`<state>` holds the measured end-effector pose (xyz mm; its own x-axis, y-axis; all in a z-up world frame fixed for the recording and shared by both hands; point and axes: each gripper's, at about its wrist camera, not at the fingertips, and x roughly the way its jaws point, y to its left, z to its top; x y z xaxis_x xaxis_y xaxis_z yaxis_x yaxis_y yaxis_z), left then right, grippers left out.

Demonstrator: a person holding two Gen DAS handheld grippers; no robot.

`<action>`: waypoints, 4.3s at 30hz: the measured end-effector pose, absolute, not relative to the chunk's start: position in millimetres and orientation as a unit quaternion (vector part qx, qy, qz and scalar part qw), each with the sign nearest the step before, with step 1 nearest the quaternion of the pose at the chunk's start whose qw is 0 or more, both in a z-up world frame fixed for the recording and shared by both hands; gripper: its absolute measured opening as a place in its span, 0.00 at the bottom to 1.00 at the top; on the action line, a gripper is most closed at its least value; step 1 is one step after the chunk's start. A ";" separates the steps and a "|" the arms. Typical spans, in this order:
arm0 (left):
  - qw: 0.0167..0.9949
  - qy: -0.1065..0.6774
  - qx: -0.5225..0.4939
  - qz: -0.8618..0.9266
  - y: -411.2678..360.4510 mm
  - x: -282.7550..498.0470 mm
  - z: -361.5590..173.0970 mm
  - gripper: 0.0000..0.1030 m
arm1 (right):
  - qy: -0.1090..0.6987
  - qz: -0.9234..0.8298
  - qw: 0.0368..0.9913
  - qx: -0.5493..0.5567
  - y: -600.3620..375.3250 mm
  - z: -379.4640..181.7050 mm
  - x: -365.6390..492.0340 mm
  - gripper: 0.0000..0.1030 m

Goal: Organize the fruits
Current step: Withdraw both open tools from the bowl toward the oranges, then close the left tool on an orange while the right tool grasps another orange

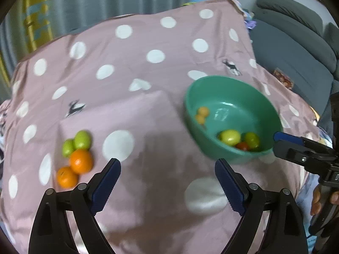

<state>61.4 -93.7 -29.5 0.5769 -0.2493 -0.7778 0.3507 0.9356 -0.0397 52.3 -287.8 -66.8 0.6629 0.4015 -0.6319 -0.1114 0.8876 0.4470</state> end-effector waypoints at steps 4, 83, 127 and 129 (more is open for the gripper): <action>0.895 0.421 0.048 -0.140 -74.5 43.9 -29.1 0.96 | 0.390 0.161 0.890 0.176 -270.8 -62.8 45.7 0.79; 0.892 0.435 0.039 -0.113 68.6 82.2 -82.8 0.68 | 0.498 0.278 0.816 0.095 -107.9 -117.1 132.8 0.83; 0.872 0.460 0.025 -0.167 76.9 111.3 -93.5 0.42 | 0.512 0.278 0.805 0.110 -101.7 -138.4 169.9 0.83; 0.883 0.444 0.000 -0.155 87.4 105.8 -84.0 0.42 | 0.510 0.279 0.807 0.105 -94.4 -138.7 179.3 0.82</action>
<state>105.8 87.4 -84.0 0.5584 -0.2731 -0.7833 0.2732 0.9521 -0.1372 179.3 -94.4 -138.7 0.3240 0.5565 -0.7651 -0.3425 0.8228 0.4535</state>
